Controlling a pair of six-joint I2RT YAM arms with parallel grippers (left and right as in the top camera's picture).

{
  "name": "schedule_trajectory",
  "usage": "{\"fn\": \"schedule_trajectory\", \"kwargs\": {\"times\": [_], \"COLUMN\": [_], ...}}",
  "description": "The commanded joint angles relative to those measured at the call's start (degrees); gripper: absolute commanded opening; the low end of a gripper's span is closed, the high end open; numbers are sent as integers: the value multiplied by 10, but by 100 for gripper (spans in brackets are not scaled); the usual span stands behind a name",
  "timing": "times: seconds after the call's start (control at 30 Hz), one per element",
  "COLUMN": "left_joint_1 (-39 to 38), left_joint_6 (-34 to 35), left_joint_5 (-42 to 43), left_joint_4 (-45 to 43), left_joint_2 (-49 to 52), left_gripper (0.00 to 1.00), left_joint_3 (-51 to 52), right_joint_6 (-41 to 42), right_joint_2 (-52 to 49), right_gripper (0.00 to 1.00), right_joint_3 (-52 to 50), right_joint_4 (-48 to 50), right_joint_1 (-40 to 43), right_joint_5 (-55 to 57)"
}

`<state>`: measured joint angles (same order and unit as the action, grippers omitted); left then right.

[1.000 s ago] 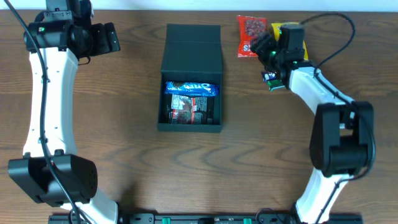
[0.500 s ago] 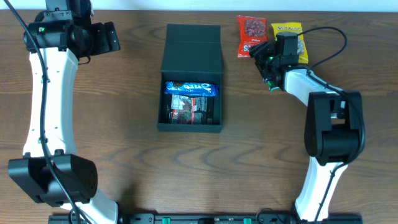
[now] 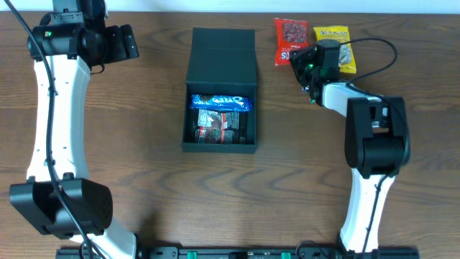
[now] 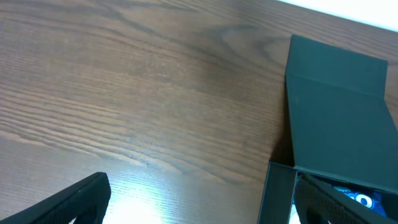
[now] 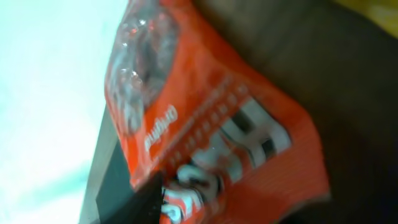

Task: Pack container
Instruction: 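Grasp the red HACKS bag with the right gripper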

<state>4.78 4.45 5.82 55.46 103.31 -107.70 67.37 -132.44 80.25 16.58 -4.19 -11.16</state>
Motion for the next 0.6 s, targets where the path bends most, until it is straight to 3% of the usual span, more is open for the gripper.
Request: {"fn": "schedule_trajectory", "kwargs": {"times": [0.0,0.07,0.23,0.57], "left_joint_1": [1,1,1,1], "left_joint_6": [-7,-7,-7,-7], "left_joint_5": [2,2,2,2], "left_joint_4": [0,1,2,-3], "left_joint_2": [2,2,2,2], "left_gripper": [95,95,95,95], "left_joint_3": [-2,-2,-2,-2], "right_joint_6": [12,11,-48,-218], "right_joint_2": [-46,-55,-47,77], "right_gripper": [16,1,1,1], "right_joint_3": [21,42,78,143], "right_joint_4": [-10,-13,-33,-230], "right_joint_1": [2,2,1,-2], "right_joint_5": [17,7,-33,-98]}}
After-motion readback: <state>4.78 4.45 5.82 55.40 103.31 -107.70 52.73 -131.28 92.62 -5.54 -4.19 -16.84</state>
